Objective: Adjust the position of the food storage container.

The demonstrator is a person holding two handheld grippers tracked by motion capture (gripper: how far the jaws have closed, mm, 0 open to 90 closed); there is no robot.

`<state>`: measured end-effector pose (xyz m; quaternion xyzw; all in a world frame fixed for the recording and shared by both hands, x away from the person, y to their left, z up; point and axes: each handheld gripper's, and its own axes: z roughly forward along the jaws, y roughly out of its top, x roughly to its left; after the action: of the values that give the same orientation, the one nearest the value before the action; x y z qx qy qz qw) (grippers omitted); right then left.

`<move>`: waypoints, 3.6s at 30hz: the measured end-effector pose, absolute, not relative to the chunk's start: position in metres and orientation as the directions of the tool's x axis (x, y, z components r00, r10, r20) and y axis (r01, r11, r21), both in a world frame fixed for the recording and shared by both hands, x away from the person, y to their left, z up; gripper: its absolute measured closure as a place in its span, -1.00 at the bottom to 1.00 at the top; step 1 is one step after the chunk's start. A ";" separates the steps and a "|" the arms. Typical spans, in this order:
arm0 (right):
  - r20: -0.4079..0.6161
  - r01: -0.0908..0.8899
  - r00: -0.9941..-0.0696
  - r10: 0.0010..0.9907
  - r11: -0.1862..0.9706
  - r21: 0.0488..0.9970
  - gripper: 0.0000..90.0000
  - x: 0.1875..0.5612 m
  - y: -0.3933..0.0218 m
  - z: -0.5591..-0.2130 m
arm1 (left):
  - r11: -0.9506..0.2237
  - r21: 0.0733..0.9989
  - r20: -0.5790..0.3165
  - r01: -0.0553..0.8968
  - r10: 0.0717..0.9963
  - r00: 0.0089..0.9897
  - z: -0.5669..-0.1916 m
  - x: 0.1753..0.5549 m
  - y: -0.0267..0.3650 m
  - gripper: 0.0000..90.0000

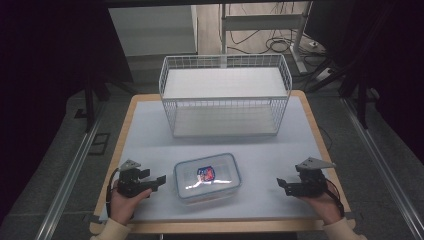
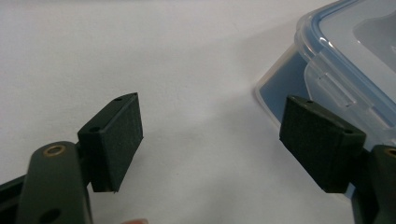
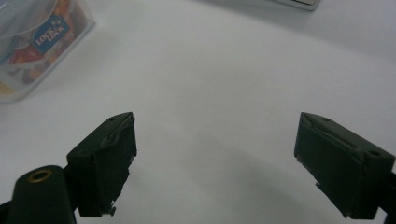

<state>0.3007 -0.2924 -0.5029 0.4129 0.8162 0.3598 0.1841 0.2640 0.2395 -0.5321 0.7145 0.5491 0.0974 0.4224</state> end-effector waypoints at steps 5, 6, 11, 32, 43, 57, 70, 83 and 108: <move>-0.003 0.548 -0.590 0.807 0.403 0.734 -0.71 0.301 -0.293 -0.503 | -0.045 0.720 -0.315 0.693 0.868 0.383 -0.528 0.263 0.239 -0.52; -0.004 0.547 -0.590 0.808 0.403 0.734 -0.71 0.300 -0.293 -0.503 | -0.041 0.720 -0.319 0.693 0.867 0.383 -0.527 0.262 0.239 -0.51; -0.011 0.542 -0.593 0.805 0.409 0.734 -0.71 0.298 -0.290 -0.502 | -0.046 0.738 -0.310 0.674 0.863 0.399 -0.519 0.259 0.238 -0.45; -0.009 0.535 -0.598 0.802 0.407 0.741 -0.68 0.296 -0.290 -0.501 | -0.155 0.777 -0.306 0.610 0.754 0.581 -0.463 0.234 0.219 1.00; -0.005 0.534 -0.597 0.802 0.402 0.744 -0.67 0.294 -0.290 -0.501 | -0.314 0.761 -0.295 0.567 0.612 0.734 -0.459 0.206 0.164 1.00; 0.000 0.538 -0.594 0.805 0.397 0.744 -0.67 0.295 -0.290 -0.501 | -0.471 0.680 -0.264 0.562 0.558 0.787 -0.486 0.199 0.128 1.00; 0.001 0.539 -0.592 0.806 0.395 0.744 -0.67 0.295 -0.291 -0.501 | -0.501 0.627 -0.190 0.597 0.645 0.740 -0.503 0.210 0.133 1.00; 0.000 0.541 -0.593 0.805 0.398 0.741 -0.67 0.295 -0.290 -0.502 | -0.478 0.629 -0.184 0.613 0.675 0.714 -0.508 0.221 0.141 1.00; 0.005 0.524 -0.597 0.803 0.385 0.760 -0.66 0.293 -0.291 -0.498 | -0.302 0.741 -0.284 0.600 0.669 0.687 -0.474 0.216 0.175 0.97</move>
<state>0.2930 -0.2908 -0.4975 0.4089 0.8112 0.3745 0.1858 0.2158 0.1749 -0.4744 0.8059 0.3936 0.0392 0.4406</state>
